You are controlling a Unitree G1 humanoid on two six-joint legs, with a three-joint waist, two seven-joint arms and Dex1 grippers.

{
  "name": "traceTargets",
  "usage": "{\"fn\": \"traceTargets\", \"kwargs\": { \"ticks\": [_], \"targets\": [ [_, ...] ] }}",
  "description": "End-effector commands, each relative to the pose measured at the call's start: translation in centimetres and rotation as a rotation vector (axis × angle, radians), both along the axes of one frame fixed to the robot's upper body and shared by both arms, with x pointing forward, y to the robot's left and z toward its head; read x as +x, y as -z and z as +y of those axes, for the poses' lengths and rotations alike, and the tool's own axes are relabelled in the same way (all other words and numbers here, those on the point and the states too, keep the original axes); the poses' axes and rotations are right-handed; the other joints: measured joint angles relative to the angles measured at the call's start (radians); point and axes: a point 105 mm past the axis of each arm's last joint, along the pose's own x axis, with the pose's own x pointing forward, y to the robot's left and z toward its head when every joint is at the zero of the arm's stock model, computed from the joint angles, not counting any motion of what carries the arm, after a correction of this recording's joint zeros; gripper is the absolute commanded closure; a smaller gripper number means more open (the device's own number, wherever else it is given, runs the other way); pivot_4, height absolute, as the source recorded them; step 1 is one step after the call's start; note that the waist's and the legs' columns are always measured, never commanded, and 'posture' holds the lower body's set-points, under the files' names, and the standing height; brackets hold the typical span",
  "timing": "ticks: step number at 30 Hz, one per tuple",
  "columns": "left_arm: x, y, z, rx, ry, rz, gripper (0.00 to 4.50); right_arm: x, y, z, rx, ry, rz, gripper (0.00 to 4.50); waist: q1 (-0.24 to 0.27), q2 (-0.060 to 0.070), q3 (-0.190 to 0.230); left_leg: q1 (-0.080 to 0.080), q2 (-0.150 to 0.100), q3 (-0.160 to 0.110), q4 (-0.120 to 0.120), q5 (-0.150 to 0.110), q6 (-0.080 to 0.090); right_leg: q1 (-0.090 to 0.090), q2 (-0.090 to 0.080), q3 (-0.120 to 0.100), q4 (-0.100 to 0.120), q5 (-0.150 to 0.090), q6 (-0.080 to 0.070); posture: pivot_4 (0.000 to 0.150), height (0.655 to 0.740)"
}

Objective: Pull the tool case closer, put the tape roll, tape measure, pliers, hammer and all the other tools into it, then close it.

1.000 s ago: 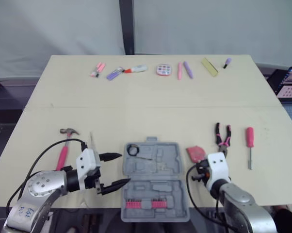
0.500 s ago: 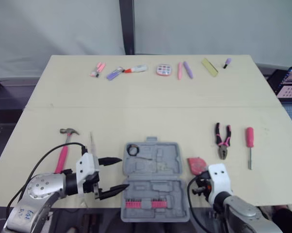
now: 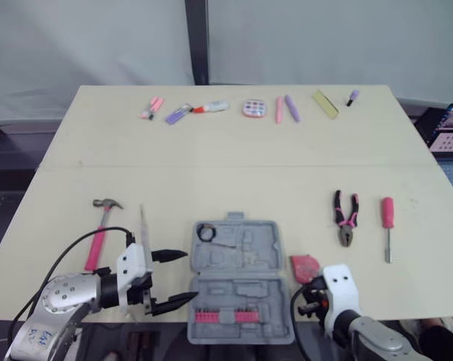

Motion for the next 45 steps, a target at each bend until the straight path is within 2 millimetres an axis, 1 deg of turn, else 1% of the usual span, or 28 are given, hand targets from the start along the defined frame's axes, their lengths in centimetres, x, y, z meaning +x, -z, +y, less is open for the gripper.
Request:
{"fn": "traceTargets", "kwargs": {
  "ticks": [1,10,13,14,15,17,22,23,25,29,33,35,36,38,39,42,45],
  "targets": [
    [-0.5,-0.2,-0.3,0.006,0.034,-0.017,0.0,-0.8,0.0,0.6,0.025,-0.024,0.028,4.43,0.0,0.0,0.0,0.0,0.0,0.0,0.0,0.0,0.0,0.0,0.0,0.0,0.0,0.0,0.0,0.15,0.74],
    [-0.6,-0.3,-0.4,0.009,0.045,-0.027,0.0,-0.6,-0.1,0.7,0.031,-0.022,0.029,4.43,0.0,0.0,0.0,0.0,0.0,0.0,0.0,0.0,0.0,0.0,0.0,0.0,0.0,0.0,0.0,0.15,0.74],
    [-0.5,-0.5,-0.6,0.003,0.052,-0.046,0.0,-0.6,-0.5,0.6,0.061,-0.002,0.03,4.43,0.0,0.0,0.0,0.0,0.0,0.0,0.0,0.0,0.0,0.0,0.0,0.0,0.0,0.0,0.0,0.15,0.74],
    [-0.4,-0.7,-0.6,-0.003,0.052,-0.052,0.0,-0.6,-0.8,0.6,0.069,0.002,0.029,3.9,0.0,0.0,0.0,0.0,0.0,0.0,0.0,0.0,0.0,0.0,0.0,0.0,0.0,0.0,0.0,0.15,0.74],
    [-0.3,-0.8,-0.7,-0.006,0.052,-0.055,0.0,-0.6,-0.9,0.6,0.073,0.003,0.03,3.59,0.0,0.0,0.0,0.0,0.0,0.0,0.0,0.0,0.0,0.0,0.0,0.0,0.0,0.0,0.0,0.15,0.74],
    [-0.1,-0.9,-0.9,-0.013,0.055,-0.065,0.0,-0.7,-1.2,0.4,0.086,0.014,0.033,2.77,0.0,0.0,0.0,0.0,0.0,0.0,0.0,0.0,0.0,0.0,0.0,0.0,0.0,0.0,0.0,0.15,0.74],
    [0.0,-1.3,-1.2,-0.027,0.076,-0.071,0.0,-1.0,-2.3,-0.1,0.119,0.034,0.047,0.25,0.001,0.0,0.0,0.0,0.0,0.0,0.0,0.0,0.0,0.0,0.0,0.0,0.0,0.0,0.0,0.15,0.74],
    [0.0,-1.3,-1.3,-0.028,0.08,-0.071,0.0,-1.1,-2.4,-0.2,0.123,0.035,0.051,0.12,0.001,0.0,0.0,0.0,0.0,0.0,0.0,0.0,0.0,0.0,0.0,0.0,0.0,0.0,0.0,0.15,0.74],
    [0.0,-1.5,-1.4,-0.036,0.086,-0.075,0.0,-1.4,-2.8,-0.6,0.119,0.03,0.059,0.12,0.0,0.0,0.0,0.0,0.0,0.0,0.0,0.0,0.0,0.0,0.0,0.0,0.001,0.0,0.0,0.15,0.74],
    [0.0,-1.9,-1.7,-0.049,0.103,-0.085,0.0,-2.9,-3.7,-2.6,0.082,-0.05,0.105,0.12,0.0,0.001,0.001,0.0,-0.001,0.001,0.0,0.0,0.0,0.0,0.0,0.0,0.001,0.0,0.0,0.15,0.74],
    [0.3,-1.9,-1.6,-0.022,0.111,-0.129,0.0,-3.0,-6.1,-4.1,0.047,-0.302,0.101,0.12,0.002,0.002,0.001,0.0,-0.002,0.002,0.001,0.0,0.002,0.003,0.002,-0.001,-0.001,0.0,0.0,0.15,0.74],
    [0.5,-2.0,-1.5,-0.032,0.113,-0.145,0.0,-2.1,-7.0,-5.4,0.011,-0.371,0.061,0.12,0.004,0.001,0.001,0.0,-0.001,0.004,0.0,0.001,0.003,0.004,0.003,-0.001,-0.004,0.0,0.0,0.15,0.74],
    [0.5,-2.1,-1.5,-0.031,0.118,-0.155,0.0,-1.3,-7.9,-5.9,-0.014,-0.449,0.002,0.12,0.004,0.001,0.001,0.0,0.0,0.004,0.001,0.001,0.003,0.006,0.004,-0.002,-0.007,0.0,0.0,0.15,0.74],
    [0.6,-2.1,-1.4,-0.03,0.125,-0.169,0.0,-0.2,-9.0,-6.3,-0.061,-0.587,-0.075,0.12,0.004,0.001,0.001,-0.001,0.0,0.005,0.0,0.001,0.003,0.006,0.005,-0.002,-0.009,0.0,0.0,0.15,0.74],
    [0.6,-2.1,-1.3,-0.03,0.127,-0.172,0.0,0.0,-9.3,-6.3,-0.078,-0.642,-0.098,0.12,0.004,0.001,0.001,0.0,0.0,0.006,0.0,0.001,0.003,0.006,0.005,-0.003,-0.009,0.0,0.0,0.15,0.74],
    [0.4,-2.2,-1.1,-0.031,0.14,-0.18,0.0,0.6,-8.9,-6.1,-0.13,-0.828,-0.127,0.12,0.004,0.0,0.001,0.0,0.0,0.007,0.001,0.001,0.003,0.006,0.004,-0.005,-0.009,0.0,0.0,0.15,0.74],
    [-0.2,-1.9,-1.1,-0.02,0.186,-0.186,0.0,1.9,-8.1,-6.0,-0.187,-0.99,-0.133,0.12,0.003,0.0,0.001,0.0,0.0,0.007,0.002,0.001,0.003,0.007,0.004,-0.005,-0.009,0.0,0.001,0.15,0.74]
  ]
}}
